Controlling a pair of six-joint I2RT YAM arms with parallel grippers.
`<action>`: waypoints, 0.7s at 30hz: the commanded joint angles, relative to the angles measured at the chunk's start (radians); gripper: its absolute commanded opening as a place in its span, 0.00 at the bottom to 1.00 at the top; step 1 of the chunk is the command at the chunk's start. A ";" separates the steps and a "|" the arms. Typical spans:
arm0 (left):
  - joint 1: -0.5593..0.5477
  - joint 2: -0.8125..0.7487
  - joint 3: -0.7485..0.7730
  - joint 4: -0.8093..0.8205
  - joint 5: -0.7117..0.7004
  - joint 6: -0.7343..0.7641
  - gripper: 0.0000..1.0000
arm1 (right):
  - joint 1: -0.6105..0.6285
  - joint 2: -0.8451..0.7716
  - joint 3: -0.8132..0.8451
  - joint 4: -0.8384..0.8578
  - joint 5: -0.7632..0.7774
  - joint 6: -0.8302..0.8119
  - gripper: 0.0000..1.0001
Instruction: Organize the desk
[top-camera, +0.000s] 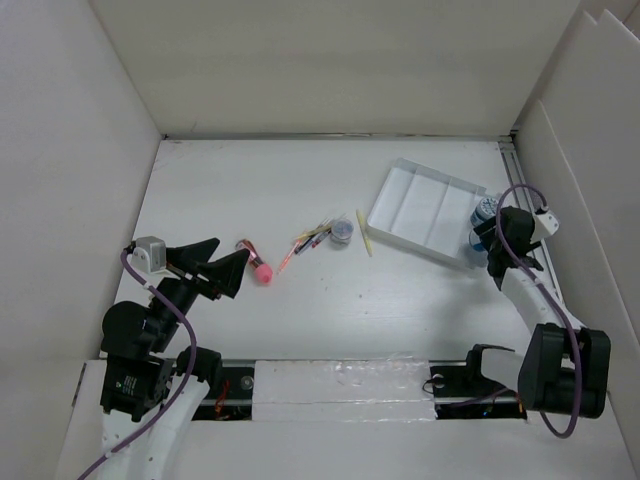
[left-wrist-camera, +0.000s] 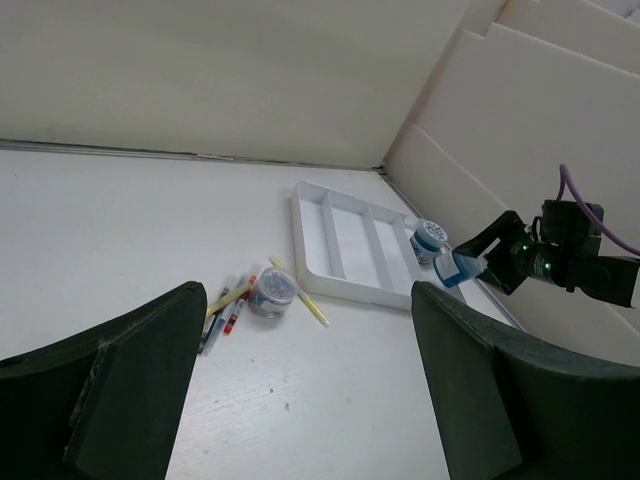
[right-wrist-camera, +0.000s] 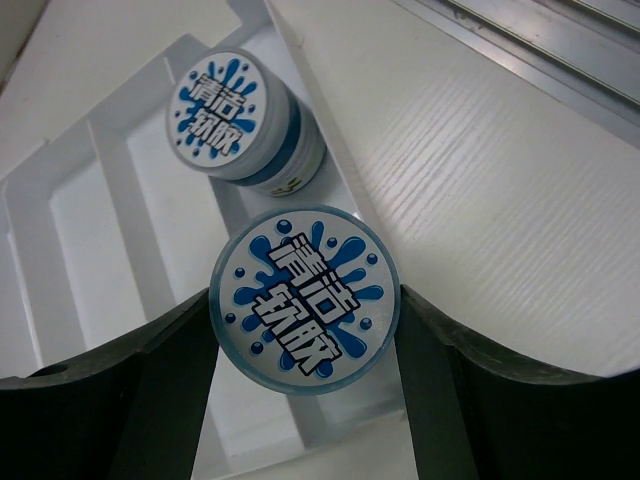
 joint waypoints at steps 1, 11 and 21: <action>-0.003 -0.009 0.004 0.051 0.009 -0.001 0.79 | -0.060 0.020 0.074 0.050 -0.094 0.009 0.64; -0.012 -0.022 0.007 0.048 0.001 0.000 0.79 | -0.094 0.092 0.118 0.004 -0.142 -0.017 0.72; -0.012 -0.014 0.007 0.048 0.000 0.002 0.79 | -0.094 0.005 0.085 0.024 -0.165 -0.005 0.85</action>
